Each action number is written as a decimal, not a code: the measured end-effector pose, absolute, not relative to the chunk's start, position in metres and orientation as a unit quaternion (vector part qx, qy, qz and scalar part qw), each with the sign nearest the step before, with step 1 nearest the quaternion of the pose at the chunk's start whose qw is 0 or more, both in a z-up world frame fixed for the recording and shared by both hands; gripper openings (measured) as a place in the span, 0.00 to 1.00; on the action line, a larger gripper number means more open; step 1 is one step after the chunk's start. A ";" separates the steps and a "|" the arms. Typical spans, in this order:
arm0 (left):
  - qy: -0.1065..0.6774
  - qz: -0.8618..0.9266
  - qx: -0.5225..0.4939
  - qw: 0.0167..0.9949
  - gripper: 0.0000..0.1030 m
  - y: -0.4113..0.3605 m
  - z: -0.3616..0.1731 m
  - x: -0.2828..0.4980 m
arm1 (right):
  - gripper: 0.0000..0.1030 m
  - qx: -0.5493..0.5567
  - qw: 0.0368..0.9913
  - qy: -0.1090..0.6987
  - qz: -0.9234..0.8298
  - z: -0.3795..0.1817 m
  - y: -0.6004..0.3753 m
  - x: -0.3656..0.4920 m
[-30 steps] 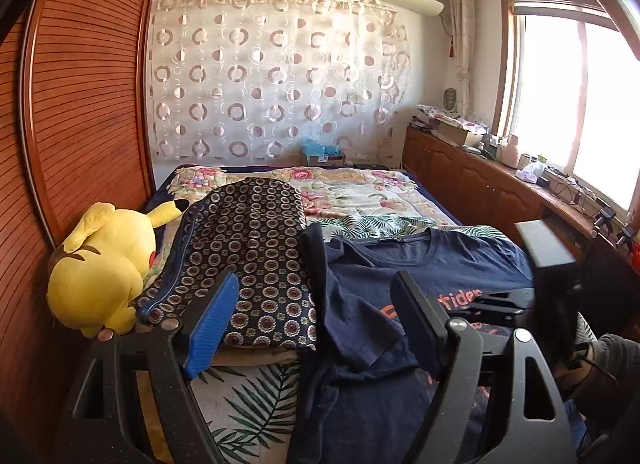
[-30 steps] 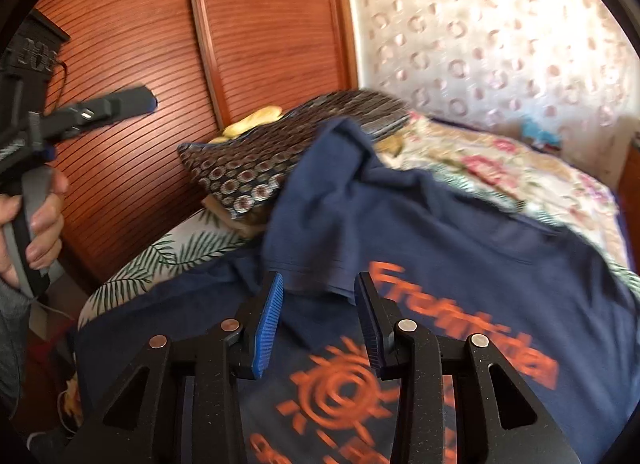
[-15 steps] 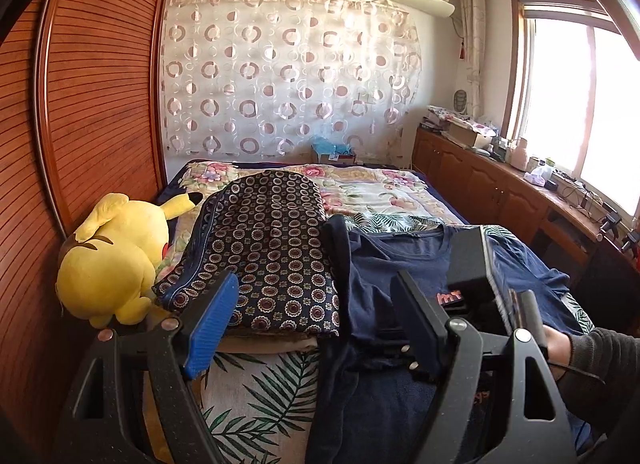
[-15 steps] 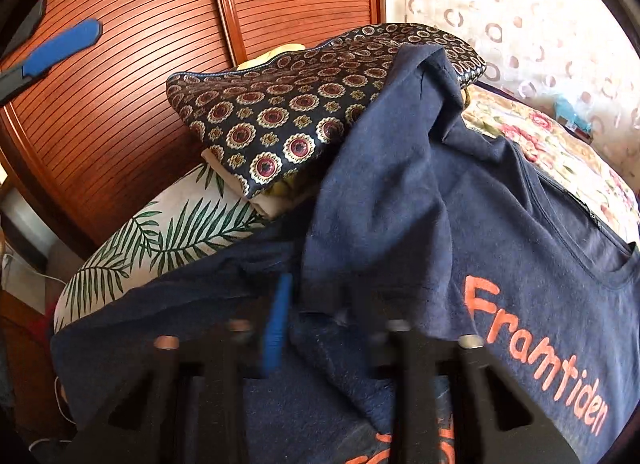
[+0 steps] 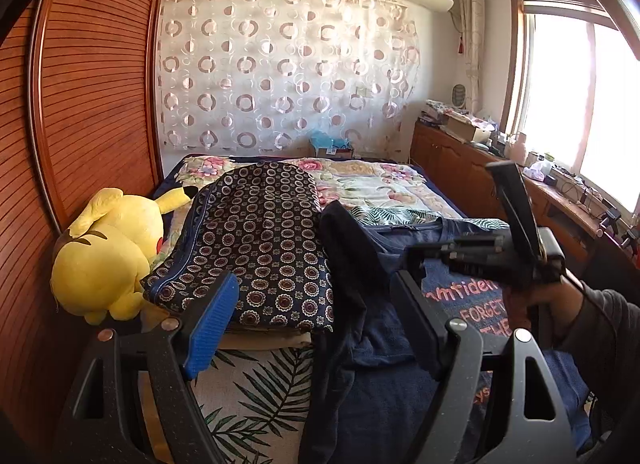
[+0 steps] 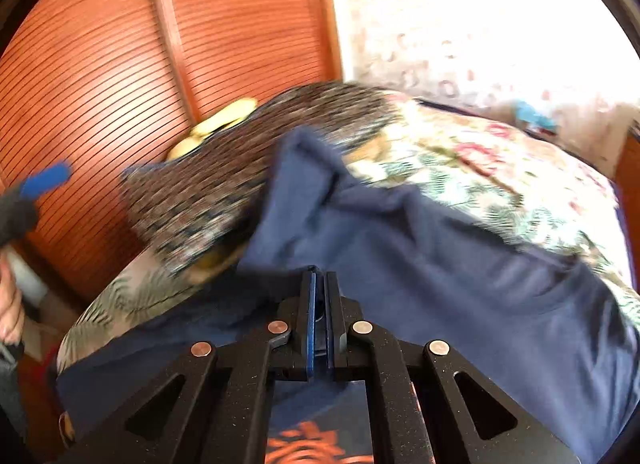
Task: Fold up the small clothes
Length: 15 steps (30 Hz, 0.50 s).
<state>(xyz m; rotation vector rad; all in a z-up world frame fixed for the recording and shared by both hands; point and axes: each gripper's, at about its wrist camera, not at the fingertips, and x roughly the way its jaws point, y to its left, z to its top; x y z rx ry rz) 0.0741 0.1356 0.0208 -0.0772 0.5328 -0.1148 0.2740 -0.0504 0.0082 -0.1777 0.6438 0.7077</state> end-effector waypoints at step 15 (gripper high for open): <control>0.284 -0.066 -0.040 0.956 0.77 0.120 0.008 0.096 | 0.24 -0.055 0.912 0.314 0.259 0.008 -0.079 0.295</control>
